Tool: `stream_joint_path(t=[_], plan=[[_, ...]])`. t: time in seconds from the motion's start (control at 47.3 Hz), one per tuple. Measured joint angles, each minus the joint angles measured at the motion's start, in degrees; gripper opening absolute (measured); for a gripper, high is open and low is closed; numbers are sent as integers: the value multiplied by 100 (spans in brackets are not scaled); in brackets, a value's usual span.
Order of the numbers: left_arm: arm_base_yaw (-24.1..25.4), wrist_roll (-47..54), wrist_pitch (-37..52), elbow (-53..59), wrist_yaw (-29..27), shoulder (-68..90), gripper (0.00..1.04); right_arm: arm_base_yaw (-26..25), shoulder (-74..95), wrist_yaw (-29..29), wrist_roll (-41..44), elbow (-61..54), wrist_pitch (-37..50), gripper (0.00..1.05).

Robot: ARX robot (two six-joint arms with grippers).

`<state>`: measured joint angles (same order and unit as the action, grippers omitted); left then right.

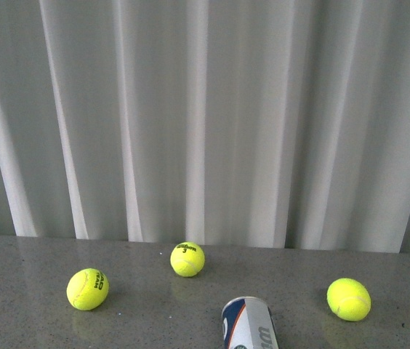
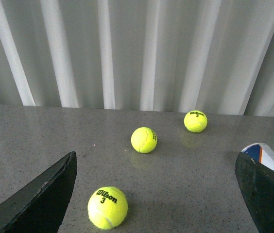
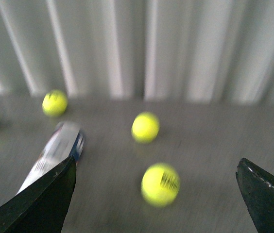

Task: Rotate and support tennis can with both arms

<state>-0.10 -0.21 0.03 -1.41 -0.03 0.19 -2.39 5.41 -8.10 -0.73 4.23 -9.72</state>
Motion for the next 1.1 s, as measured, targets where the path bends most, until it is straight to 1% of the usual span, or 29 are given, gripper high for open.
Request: stream_joint_path(t=[0.021, 0.085, 0.127, 0.211, 0.296, 0.402, 0.444, 0.528, 0.613, 0.867, 1.099], plan=[[0, 0, 0, 0, 2, 0, 98, -66, 216, -199, -33, 118, -216, 98], [0, 0, 0, 0, 2, 0, 98, -186, 741, -538, -118, 319, -424, 98], [0, 0, 0, 0, 4, 0, 98, -223, 1152, -616, -190, 452, -352, 98], [0, -2, 0, 0, 0, 0, 98, -175, 1812, -597, -328, 682, -68, 98], [0, 0, 0, 0, 2, 0, 98, 48, 2675, -553, -507, 1029, 243, 98], [0, -2, 0, 0, 2, 0, 98, 457, 3910, -573, -841, 1547, 470, 98], [0, 0, 0, 0, 2, 0, 98, 634, 4505, -660, -1058, 1799, 560, 98], [0, -2, 0, 0, 2, 0, 98, 1082, 6011, -640, -1572, 2448, 811, 98], [0, 0, 0, 0, 0, 0, 98, 1331, 6966, -586, -1849, 2970, 903, 98], [0, 0, 0, 0, 2, 0, 98, 1714, 8966, -339, -2140, 4249, 903, 98], [0, 0, 0, 0, 2, 0, 98, 1950, 9814, -284, -2221, 4861, 852, 98]])
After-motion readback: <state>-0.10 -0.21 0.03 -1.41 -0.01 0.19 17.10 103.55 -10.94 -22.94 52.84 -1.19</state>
